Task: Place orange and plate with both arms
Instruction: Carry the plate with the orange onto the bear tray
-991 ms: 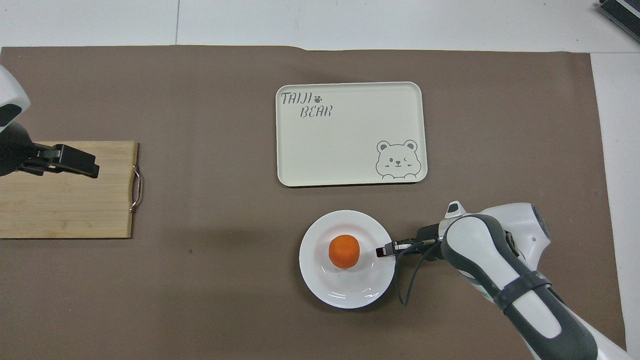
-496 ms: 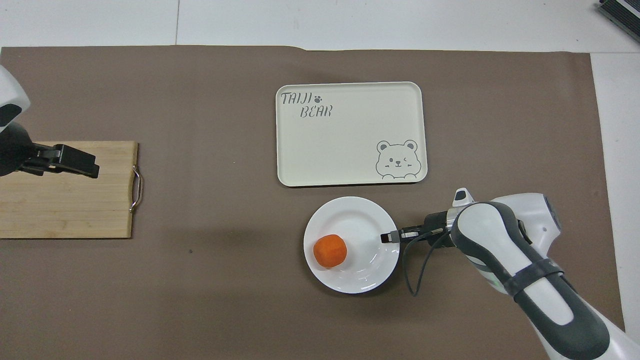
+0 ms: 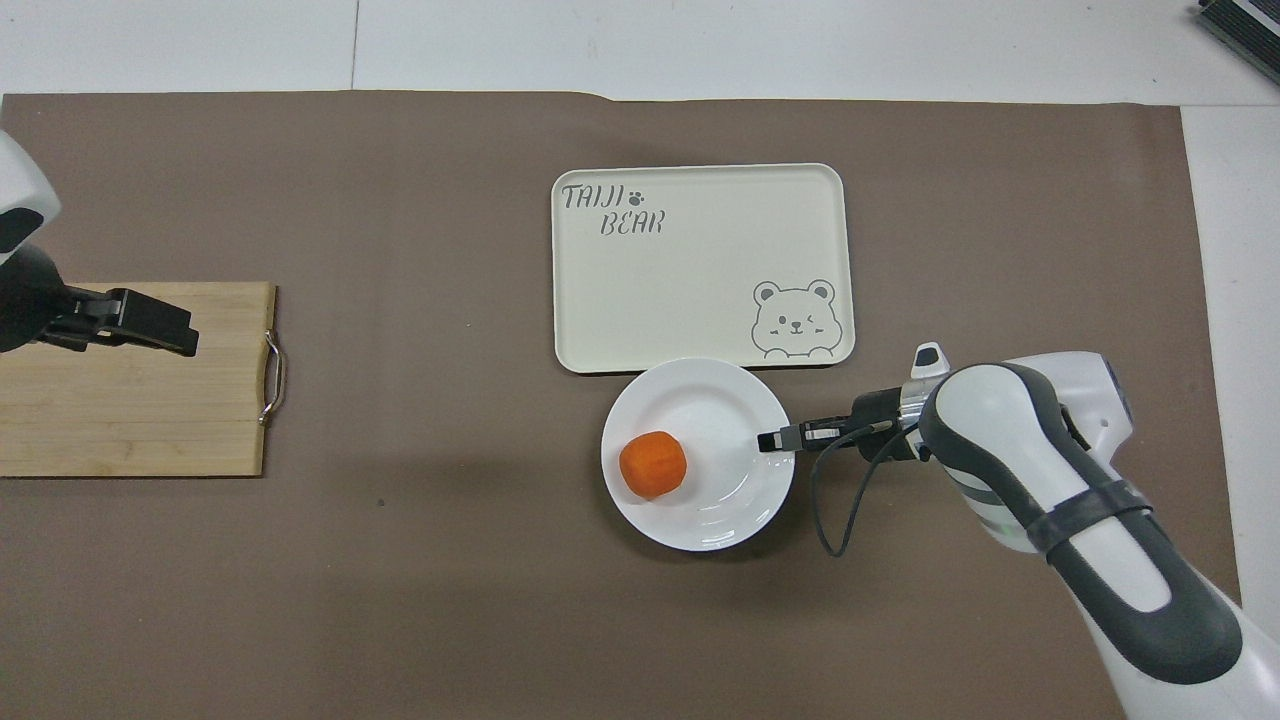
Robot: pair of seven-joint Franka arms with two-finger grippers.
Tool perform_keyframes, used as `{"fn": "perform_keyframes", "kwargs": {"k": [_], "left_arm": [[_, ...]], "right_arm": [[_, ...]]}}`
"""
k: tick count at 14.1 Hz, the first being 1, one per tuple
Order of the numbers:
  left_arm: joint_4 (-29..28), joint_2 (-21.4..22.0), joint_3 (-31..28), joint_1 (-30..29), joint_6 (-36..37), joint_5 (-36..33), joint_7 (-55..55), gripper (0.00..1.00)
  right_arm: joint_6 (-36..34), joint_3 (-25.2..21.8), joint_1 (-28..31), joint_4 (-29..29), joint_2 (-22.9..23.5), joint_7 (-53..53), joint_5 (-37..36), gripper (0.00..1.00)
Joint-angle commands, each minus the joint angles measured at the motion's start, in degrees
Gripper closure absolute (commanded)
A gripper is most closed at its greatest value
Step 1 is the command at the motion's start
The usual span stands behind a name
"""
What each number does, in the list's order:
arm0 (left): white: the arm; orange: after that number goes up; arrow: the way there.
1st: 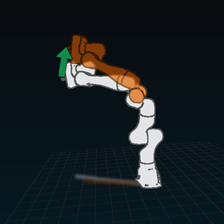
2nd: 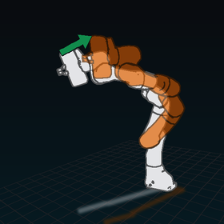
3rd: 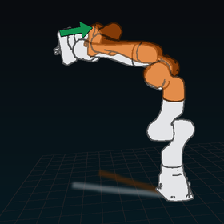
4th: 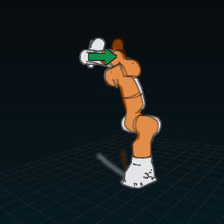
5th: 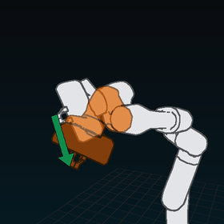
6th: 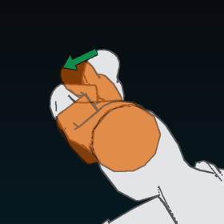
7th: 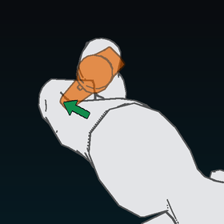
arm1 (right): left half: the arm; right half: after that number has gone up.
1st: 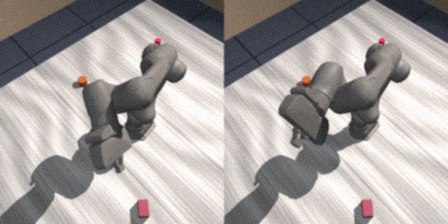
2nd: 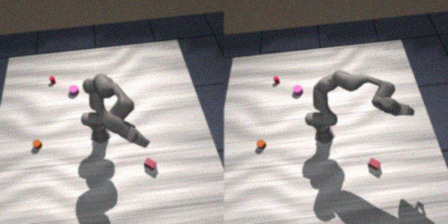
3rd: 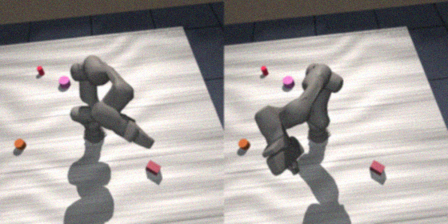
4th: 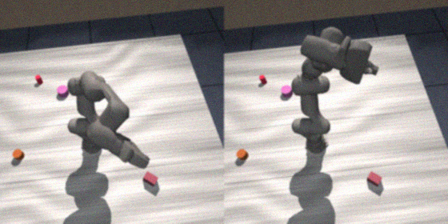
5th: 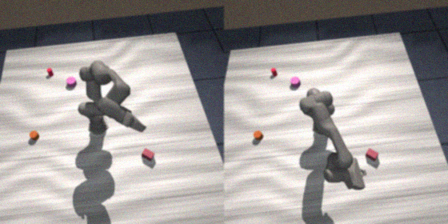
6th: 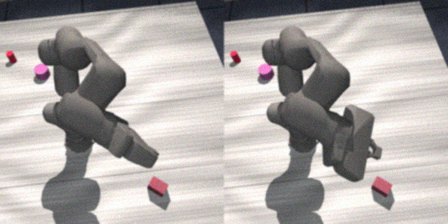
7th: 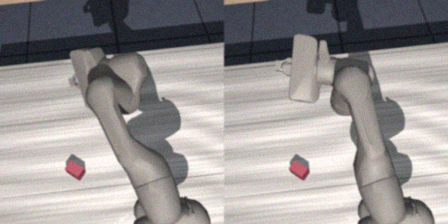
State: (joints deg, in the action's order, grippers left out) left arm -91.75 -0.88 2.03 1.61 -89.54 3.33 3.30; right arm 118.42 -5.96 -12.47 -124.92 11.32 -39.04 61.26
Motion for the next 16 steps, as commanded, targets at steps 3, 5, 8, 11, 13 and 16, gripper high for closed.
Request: {"fn": "perform_keyframes", "kwargs": {"k": [3,5,8,11,13,16], "left_arm": [[1.3,-0.6,0.5,-0.7,1.3,-0.4,-0.6,0.0],[1.3,-0.6,0.5,-0.7,1.3,-0.4,-0.6,0.0],[1.3,-0.6,0.5,-0.6,1.3,-0.4,-0.6,0.0],[1.3,-0.6,0.5,-0.6,1.3,-0.4,-0.6,0.0],[1.3,-0.6,0.5,-0.7,1.3,-0.4,-0.6,0.0],[1.3,-0.6,0.5,-0.7,1.3,-0.4,-0.6,0.0]], "right_arm": [[-3.1,0.2,2.2,10.5,5.5,0.9,2.5,1.0],[-3.1,0.2,2.2,14.7,7.6,4.7,2.5,1.0],[-2.8,0.2,2.0,22.9,11.5,11.4,1.9,1.0],[-2.1,0.3,1.4,30.9,16.3,19.5,2.2,1.0],[-1.6,0.3,1.0,35.3,19.9,21.1,2.2,1.0],[-0.9,1.4,1.6,38.9,23.7,21.2,2.6,1.0]]}}
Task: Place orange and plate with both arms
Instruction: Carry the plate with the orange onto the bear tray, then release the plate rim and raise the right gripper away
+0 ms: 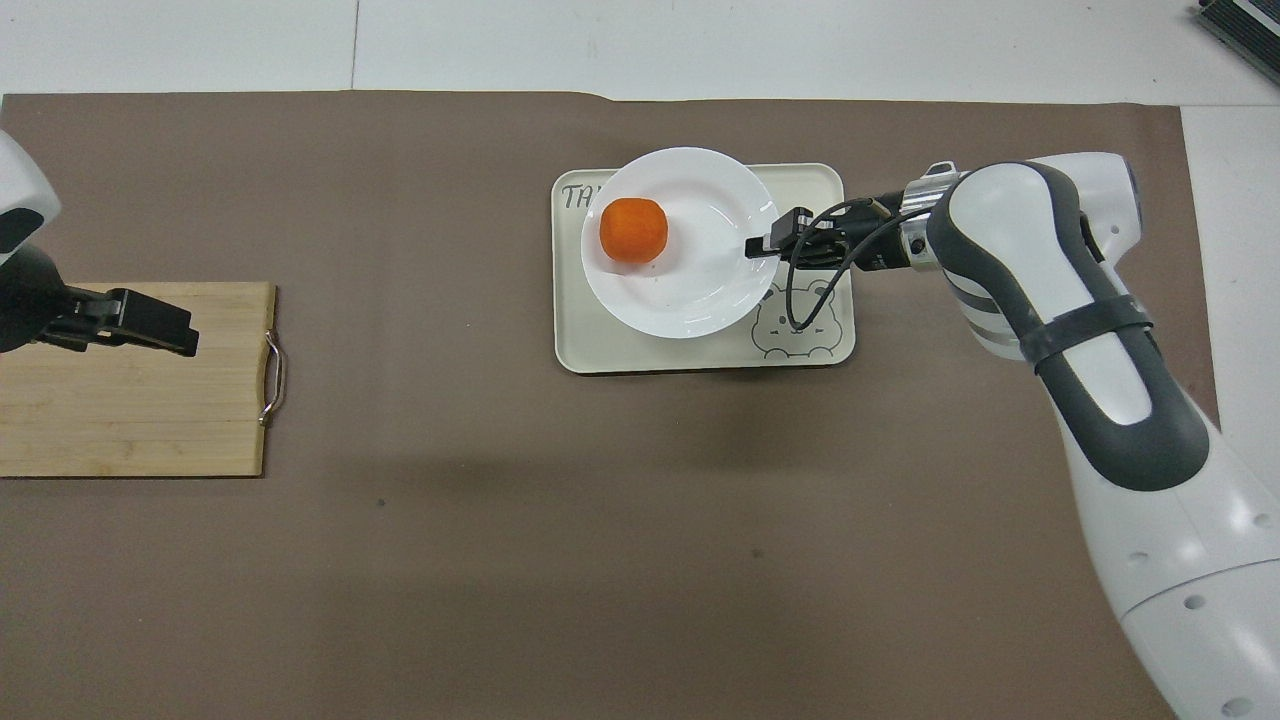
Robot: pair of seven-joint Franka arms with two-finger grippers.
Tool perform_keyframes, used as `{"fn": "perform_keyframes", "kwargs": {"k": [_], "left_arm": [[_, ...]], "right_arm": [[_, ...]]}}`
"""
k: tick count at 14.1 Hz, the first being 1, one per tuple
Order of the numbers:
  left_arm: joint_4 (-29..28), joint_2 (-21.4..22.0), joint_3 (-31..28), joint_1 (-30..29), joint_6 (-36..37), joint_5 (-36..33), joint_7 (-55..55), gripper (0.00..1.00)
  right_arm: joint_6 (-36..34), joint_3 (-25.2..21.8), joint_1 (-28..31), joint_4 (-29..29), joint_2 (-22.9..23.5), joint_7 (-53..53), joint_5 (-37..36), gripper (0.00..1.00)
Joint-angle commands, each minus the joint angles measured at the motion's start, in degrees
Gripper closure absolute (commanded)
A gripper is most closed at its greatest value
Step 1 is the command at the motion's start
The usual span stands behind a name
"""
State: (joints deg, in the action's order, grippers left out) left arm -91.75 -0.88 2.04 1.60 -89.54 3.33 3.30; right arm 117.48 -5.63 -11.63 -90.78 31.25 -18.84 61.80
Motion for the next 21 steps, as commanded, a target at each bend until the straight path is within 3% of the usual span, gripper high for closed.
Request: {"fn": "perform_keyframes", "kwargs": {"k": [1,4,15,19,20,21], "left_arm": [[1.3,-0.6,0.5,-0.7,1.3,-0.4,-0.6,0.0],[1.3,-0.6,0.5,-0.7,1.3,-0.4,-0.6,0.0],[1.3,-0.6,0.5,-0.7,1.3,-0.4,-0.6,0.0],[1.3,-0.6,0.5,-0.6,1.3,-0.4,-0.6,0.0],[1.3,-0.6,0.5,-0.7,1.3,-0.4,-0.6,0.0],[1.3,-0.6,0.5,-0.7,1.3,-0.4,-0.6,0.0]], "right_arm": [[0.1,1.1,0.8,5.7,4.9,1.0,2.1,1.0],[2.1,1.1,0.3,5.5,7.1,-1.1,1.6,1.0],[4.9,0.7,-0.1,0.6,6.1,-1.4,-1.1,1.0],[5.0,0.4,0.1,0.3,6.1,-1.3,-5.2,1.0],[5.1,0.4,0.0,0.3,6.1,-0.9,-5.2,0.75],[5.7,0.4,-0.1,0.2,6.1,-0.7,-5.2,0.34]]}}
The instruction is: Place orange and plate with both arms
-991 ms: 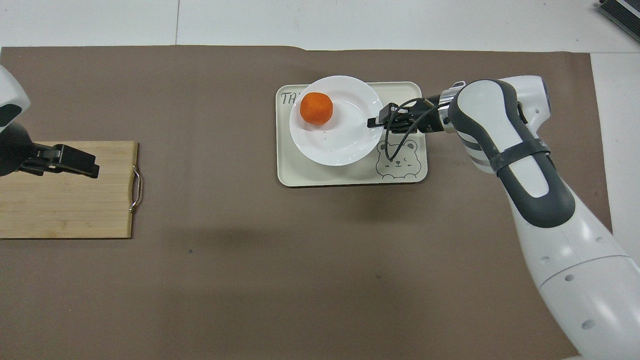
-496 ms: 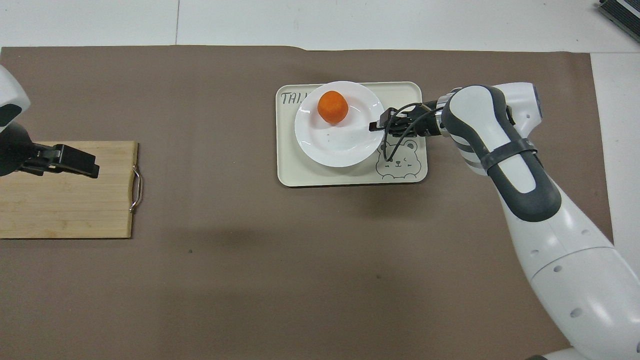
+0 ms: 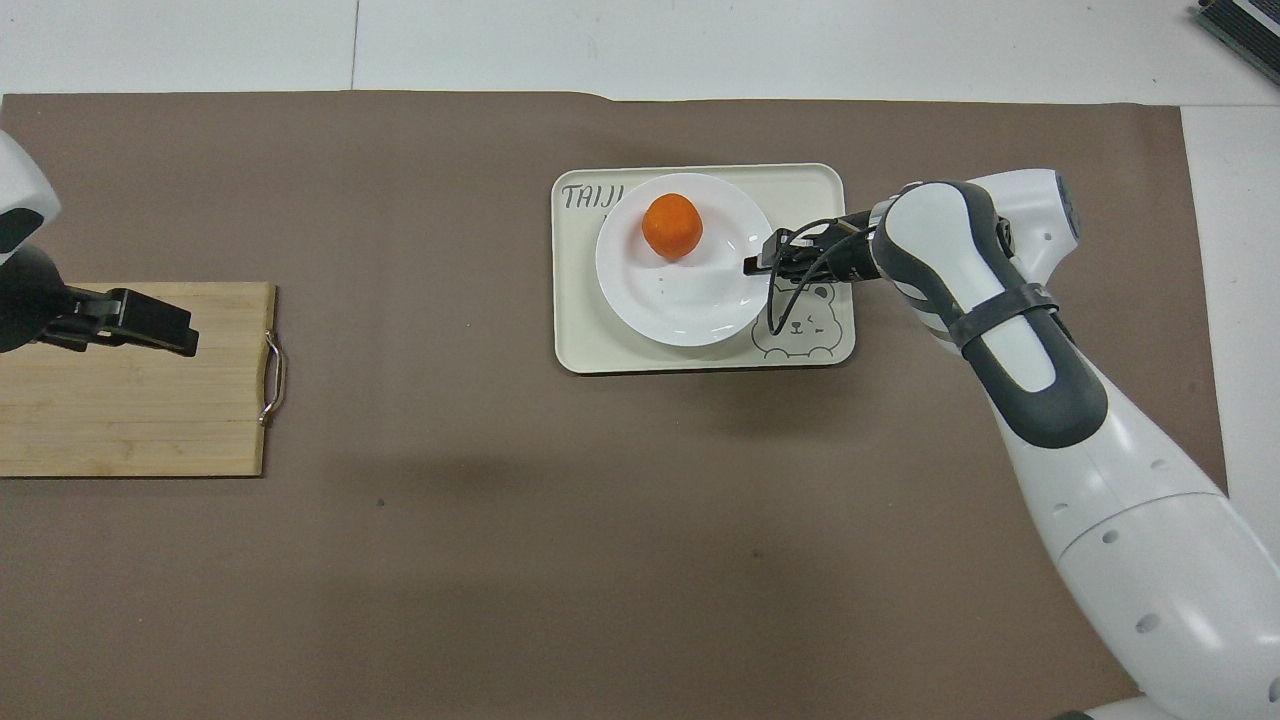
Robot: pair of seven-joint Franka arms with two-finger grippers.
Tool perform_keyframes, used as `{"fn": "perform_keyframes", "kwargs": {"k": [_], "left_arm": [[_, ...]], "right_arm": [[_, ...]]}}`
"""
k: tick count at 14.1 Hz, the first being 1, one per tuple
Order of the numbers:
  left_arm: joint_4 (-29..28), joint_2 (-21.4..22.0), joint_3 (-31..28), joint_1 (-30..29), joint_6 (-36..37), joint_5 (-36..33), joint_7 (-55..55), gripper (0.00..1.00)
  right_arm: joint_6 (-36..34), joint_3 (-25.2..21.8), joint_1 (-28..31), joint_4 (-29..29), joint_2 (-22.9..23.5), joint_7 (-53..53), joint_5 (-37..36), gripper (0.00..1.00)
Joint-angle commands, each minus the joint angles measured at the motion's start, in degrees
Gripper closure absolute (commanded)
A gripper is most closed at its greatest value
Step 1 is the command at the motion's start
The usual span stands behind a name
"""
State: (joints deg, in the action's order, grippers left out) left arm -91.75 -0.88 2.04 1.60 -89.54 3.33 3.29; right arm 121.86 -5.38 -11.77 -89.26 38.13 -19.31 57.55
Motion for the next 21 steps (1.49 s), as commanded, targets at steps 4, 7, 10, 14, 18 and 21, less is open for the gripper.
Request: {"fn": "perform_keyframes", "kwargs": {"k": [4,7,10,14,18,21], "left_arm": [[1.3,-0.6,0.5,-0.7,1.3,-0.4,-0.6,0.0],[1.3,-0.6,0.5,-0.6,1.3,-0.4,-0.6,0.0],[1.3,-0.6,0.5,-0.6,1.3,-0.4,-0.6,0.0],[1.3,-0.6,0.5,-0.7,1.3,-0.4,-0.6,0.0],[1.3,-0.6,0.5,-0.6,1.3,-0.4,-0.6,0.0],[1.3,-0.6,0.5,-0.7,1.3,-0.4,-0.6,0.0]], "right_arm": [[2.6,-0.2,0.2,-1.4,-1.6,-0.1,-3.1,0.0],[2.8,-0.9,0.2,-0.7,-4.5,3.3,-12.2,0.0],[3.2,-1.1,0.2,0.1,-6.4,9.1,-21.7,0.0],[3.0,-1.1,1.0,-0.1,-13.4,14.1,-40.0,0.0],[-6.8,-3.1,2.9,0.0,-20.4,14.6,-47.3,0.0],[-10.4,-3.3,5.0,0.0,-24.5,14.5,-50.2,0.0]]}}
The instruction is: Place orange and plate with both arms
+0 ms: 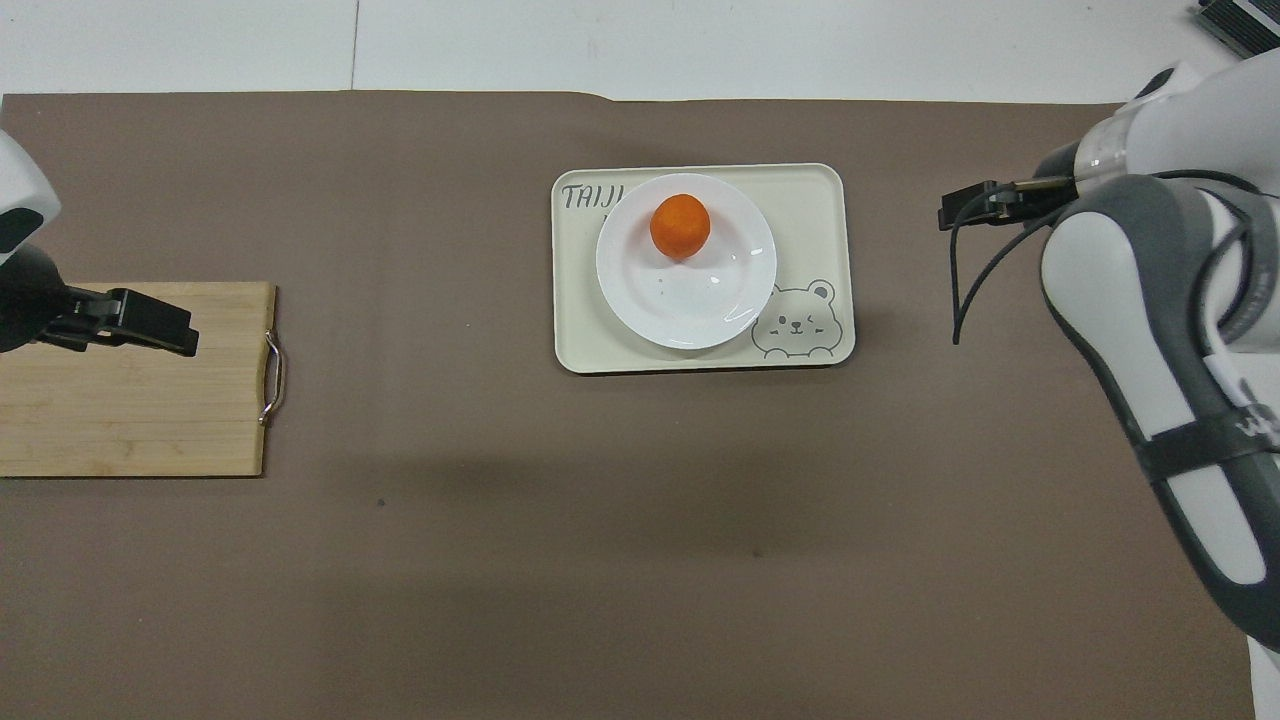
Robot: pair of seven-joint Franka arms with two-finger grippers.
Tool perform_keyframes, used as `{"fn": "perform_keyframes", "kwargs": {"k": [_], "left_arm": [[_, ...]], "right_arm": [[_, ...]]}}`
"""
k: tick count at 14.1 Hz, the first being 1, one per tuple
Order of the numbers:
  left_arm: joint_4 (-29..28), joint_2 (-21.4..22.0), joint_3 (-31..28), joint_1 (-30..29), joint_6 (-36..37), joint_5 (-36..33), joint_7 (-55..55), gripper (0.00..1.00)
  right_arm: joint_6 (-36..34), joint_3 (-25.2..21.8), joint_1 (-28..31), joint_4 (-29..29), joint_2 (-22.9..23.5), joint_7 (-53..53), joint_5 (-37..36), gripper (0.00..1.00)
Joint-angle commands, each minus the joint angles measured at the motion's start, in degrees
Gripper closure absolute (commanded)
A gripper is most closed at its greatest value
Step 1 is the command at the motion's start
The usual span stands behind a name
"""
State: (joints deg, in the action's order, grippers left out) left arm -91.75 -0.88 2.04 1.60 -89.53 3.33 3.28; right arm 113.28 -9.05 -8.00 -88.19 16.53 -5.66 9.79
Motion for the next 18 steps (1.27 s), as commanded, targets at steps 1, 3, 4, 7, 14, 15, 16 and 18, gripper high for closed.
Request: {"fn": "perform_keyframes", "kwargs": {"k": [1,3,4,7,14,15,16,18], "left_arm": [[1.3,-0.6,0.5,-0.7,1.3,-0.4,-0.6,0.0],[1.3,-0.6,0.5,-0.7,1.3,-0.4,-0.6,0.0],[1.3,-0.6,0.5,-0.7,1.3,-0.4,-0.6,0.0],[1.3,-0.6,0.5,-0.6,1.3,-0.4,-0.6,0.0],[1.3,-0.6,0.5,-0.7,1.3,-0.4,-0.6,0.0],[1.3,-0.6,0.5,-0.6,1.4,-0.4,-0.6,0.0],[1.3,-0.6,0.5,-0.7,1.4,-0.4,-0.6,0.0],[1.3,-0.6,0.5,-0.6,1.3,-0.4,-0.6,0.0]], "right_arm": [[-3.4,0.4,1.6,-1.1,-4.3,0.9,-3.3,0.0],[-6.6,0.3,1.6,-1.1,-6.9,2.0,-4.8,0.0],[-7.8,0.3,1.6,-1.1,-8.3,3.8,-5.8,0.0],[-12.4,0.4,1.1,-1.3,-11.5,7.4,-8.0,0.0],[-20.5,0.4,0.8,-1.0,-17.8,9.0,-10.3,0.0],[-22.1,0.7,0.8,-1.2,-18.5,8.9,-10.6,0.0],[-23.2,1.1,0.9,-1.5,-19.0,8.4,-10.4,0.0],[-24.0,1.1,0.8,-1.5,-19.3,8.3,-9.5,0.0]]}}
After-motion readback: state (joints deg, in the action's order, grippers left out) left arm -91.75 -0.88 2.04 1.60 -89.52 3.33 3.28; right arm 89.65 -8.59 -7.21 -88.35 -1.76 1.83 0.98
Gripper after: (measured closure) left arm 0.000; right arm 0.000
